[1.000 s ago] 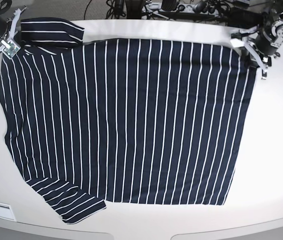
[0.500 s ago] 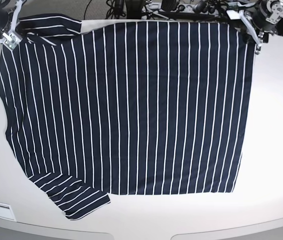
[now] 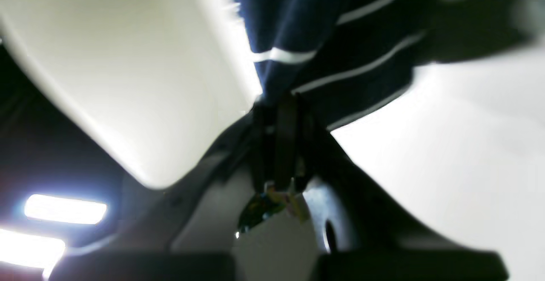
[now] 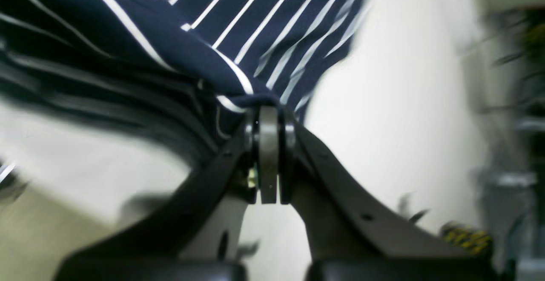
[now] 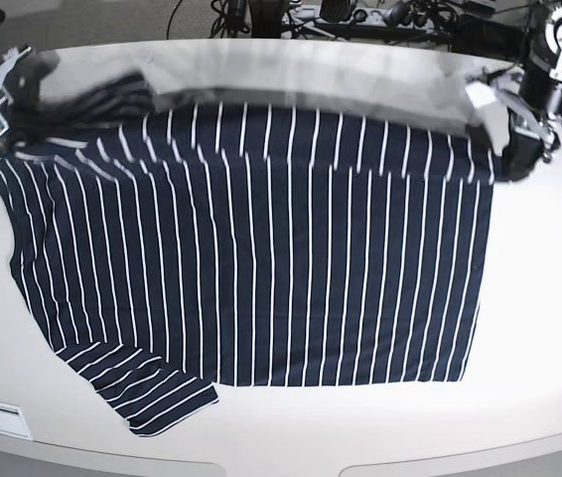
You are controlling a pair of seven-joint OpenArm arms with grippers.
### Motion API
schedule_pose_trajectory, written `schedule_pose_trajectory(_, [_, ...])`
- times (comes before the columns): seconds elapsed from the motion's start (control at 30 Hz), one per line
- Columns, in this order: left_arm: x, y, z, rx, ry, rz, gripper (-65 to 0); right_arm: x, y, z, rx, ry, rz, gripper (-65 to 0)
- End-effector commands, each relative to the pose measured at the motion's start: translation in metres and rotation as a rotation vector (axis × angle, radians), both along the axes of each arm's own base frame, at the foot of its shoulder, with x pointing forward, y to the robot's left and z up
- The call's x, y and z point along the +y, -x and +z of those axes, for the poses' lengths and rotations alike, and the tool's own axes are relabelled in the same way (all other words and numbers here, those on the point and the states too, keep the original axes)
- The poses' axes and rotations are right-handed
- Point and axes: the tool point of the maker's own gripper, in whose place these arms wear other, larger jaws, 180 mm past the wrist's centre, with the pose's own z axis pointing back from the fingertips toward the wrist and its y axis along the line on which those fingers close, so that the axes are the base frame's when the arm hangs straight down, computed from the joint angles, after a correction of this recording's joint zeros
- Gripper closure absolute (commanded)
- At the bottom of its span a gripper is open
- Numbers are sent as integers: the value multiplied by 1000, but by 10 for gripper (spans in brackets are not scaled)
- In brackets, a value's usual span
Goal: Fold the T-shirt properly
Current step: 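Lay the lifted shoulder edge down over the shirt body with both grippers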
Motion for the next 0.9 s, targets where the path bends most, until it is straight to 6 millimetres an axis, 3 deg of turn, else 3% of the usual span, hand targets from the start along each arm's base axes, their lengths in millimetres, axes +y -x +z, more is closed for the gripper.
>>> schedule_pose_trajectory(0.0, [-4,-7,9,-25,27,-15,0,2,-6,9,-36,4,18,0])
schedule_pose_trajectory(0.17, [-22,-20,16,2,195,-50,0,22,-8,7,-52,-58,99,0])
schedule_pose_trajectory(0.3, [-37,-35,27,-3,318,-77,0,13,-24,-5,-69,-91,63,0])
schedule_pose_trajectory(0.5, [-23,-56,37,-42,313,-32,0,1,-46,-23,-59,-120,61,0])
schedule_pose_trajectory(0.67, [-21,-60,27,37,373,-26,0,-1,-68,-19,-96,-127,71,0])
schedule_pose_trajectory(0.87, [-3,-62,13,72,346,6,0,3,-90,-9,-157,-145,78,0])
